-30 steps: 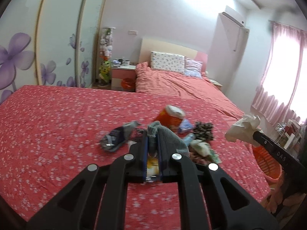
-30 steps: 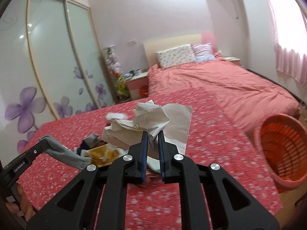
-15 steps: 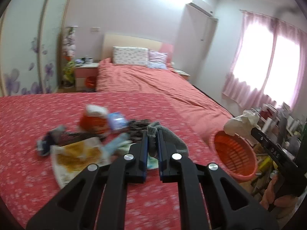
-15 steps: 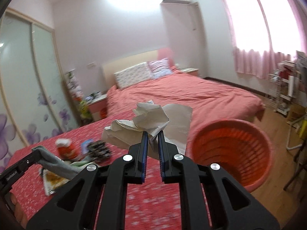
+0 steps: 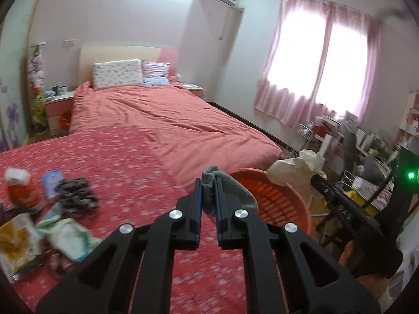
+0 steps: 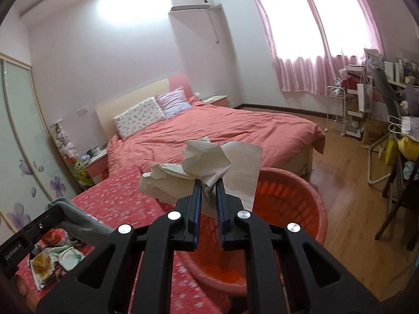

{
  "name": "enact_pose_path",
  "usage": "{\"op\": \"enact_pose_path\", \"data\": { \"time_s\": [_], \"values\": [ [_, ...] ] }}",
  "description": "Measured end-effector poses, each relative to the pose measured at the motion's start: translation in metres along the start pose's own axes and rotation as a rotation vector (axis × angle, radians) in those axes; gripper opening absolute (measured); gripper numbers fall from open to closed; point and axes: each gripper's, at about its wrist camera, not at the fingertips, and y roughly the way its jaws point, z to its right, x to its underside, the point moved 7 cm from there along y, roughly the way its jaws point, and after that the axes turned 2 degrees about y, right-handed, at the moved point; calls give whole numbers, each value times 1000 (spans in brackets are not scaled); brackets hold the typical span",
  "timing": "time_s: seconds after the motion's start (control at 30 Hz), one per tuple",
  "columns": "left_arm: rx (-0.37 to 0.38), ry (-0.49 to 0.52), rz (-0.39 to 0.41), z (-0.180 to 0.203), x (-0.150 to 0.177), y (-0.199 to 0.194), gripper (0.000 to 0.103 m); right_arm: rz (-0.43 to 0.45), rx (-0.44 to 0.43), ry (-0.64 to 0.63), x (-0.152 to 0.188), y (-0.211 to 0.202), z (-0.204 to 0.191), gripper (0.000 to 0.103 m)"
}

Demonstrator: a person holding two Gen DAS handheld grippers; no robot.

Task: Collect trash
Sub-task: 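Carry the crumpled tissue in the right tool over the orange basket and release, then open the left tool and return both tools to the trash pile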

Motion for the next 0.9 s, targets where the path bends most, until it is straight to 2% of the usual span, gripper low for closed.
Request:
{"op": "enact_pose_path", "data": {
  "time_s": [0.27,0.43,0.6,0.63,0.67,0.73,0.9],
  "values": [
    [71,28,-58,37,3,56,10,-17,31,78,1,17,34,11],
    [85,44,-93,52,9,83,12,-44,27,109,3,28,47,11],
    [84,42,-138,56,17,105,33,-83,12,141,9,33,55,14],
    [78,48,-143,56,19,107,34,-90,14,142,12,33,55,21],
    [67,52,-150,54,22,109,36,-97,17,145,14,33,55,33],
    [51,47,-158,46,24,110,39,-97,20,152,18,30,56,42],
    [-29,37,-170,17,33,100,53,-100,52,123,17,26,54,49]
  ]
}}
